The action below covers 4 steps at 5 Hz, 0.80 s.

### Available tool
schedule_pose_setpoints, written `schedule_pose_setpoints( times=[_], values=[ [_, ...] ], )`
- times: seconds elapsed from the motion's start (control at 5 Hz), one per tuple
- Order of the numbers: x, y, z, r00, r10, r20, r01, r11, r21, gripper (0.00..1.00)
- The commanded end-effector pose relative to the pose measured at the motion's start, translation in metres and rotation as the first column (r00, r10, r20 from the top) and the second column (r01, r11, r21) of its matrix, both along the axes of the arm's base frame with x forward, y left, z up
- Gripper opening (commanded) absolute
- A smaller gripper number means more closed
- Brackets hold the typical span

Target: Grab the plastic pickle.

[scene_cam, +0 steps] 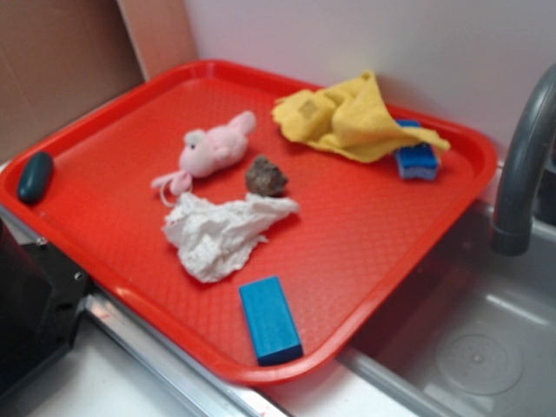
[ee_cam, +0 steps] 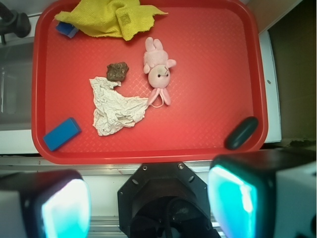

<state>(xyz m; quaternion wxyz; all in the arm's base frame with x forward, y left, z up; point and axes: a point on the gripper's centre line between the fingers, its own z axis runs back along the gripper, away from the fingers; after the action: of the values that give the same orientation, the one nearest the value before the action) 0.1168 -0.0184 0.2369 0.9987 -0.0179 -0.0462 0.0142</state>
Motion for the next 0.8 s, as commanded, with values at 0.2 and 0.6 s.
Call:
schedule_pose_setpoints(
  times=[0.2,0.6],
  values=[
    [-0.01,0.043,-0.049,0.986,0.164,-0.041,-0.162,0.985,0.052,1.0],
    [-0.031,0.101,-0.118,0.883,0.47,0.017,-0.469,0.879,0.083,1.0]
  ],
)
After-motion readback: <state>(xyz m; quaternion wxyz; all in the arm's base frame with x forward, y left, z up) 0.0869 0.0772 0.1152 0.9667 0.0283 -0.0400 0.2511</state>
